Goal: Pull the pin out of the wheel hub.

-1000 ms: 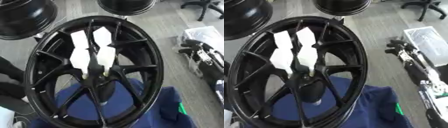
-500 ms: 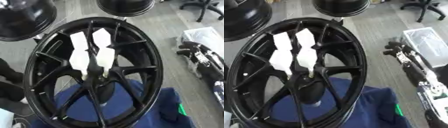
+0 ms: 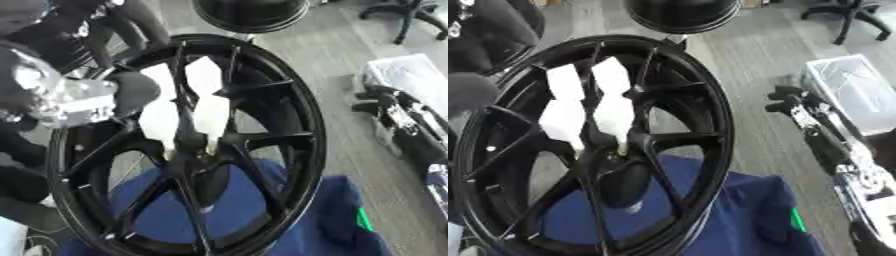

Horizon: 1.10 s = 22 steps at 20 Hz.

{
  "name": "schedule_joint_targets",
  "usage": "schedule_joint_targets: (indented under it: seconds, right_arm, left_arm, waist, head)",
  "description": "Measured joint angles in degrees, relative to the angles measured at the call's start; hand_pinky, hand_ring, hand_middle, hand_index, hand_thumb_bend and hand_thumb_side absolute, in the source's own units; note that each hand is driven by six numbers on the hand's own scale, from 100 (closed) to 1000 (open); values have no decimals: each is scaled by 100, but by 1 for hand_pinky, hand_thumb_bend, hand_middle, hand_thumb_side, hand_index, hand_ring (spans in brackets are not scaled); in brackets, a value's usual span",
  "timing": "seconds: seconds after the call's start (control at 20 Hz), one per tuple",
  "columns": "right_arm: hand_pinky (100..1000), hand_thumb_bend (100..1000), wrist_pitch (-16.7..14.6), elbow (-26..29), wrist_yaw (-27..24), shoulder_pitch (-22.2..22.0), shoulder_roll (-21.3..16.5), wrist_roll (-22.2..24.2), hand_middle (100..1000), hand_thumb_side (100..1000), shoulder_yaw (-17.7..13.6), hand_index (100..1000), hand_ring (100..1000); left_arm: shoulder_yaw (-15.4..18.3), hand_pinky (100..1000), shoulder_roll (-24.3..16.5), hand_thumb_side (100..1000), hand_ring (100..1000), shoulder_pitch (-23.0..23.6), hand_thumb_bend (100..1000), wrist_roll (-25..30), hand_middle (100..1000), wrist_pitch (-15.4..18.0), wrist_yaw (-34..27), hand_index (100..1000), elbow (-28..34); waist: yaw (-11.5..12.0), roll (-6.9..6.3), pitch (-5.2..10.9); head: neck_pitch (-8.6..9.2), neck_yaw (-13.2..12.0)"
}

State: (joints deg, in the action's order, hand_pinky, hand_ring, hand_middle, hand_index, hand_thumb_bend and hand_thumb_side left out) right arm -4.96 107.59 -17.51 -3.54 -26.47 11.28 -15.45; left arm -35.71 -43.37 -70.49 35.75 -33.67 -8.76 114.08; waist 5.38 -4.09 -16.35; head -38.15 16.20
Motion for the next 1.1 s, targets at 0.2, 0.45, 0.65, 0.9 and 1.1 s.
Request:
schedule_joint_targets:
  seconds: [0.2, 0.45, 0.65, 0.9, 1.1]
  right_arm:
    - [974, 100, 8, 0, 16, 1, 0, 13, 762, 622, 19, 836, 768]
    - [974, 100, 3, 0, 19, 3, -2, 44, 762, 626, 42, 836, 768]
    - [975, 100, 11, 0, 38, 4, -3, 64, 762, 626, 72, 836, 768]
    - [975, 100, 9, 0, 66, 9, -3, 71, 762, 628, 94, 836, 768]
    - [975, 100, 13, 0, 70, 31, -3, 87, 762, 630, 106, 835, 768]
  left_arm:
    - [-164, 720, 202, 450, 857, -42, 333, -260, 830, -273, 182, 868, 0]
    - [-305, 749, 309, 266, 875, -3, 401, -352, 826, -365, 364, 851, 0]
    - [-360, 747, 310, 161, 817, 97, 415, -343, 799, -356, 625, 833, 0]
    - [-392, 723, 310, 100, 739, 197, 422, -241, 779, -255, 1012, 822, -40]
    - [-407, 710, 313, 100, 732, 248, 438, -76, 775, -89, 1286, 816, -131]
  waist:
    - [1, 2, 0]
    - [-1, 2, 0]
    - [-3, 4, 0]
    - [-8, 6, -2]
    - [-17, 7, -2]
  head:
    - [-2, -1]
    - [-3, -2]
    - [-4, -15]
    - [-4, -32]
    - [-4, -45]
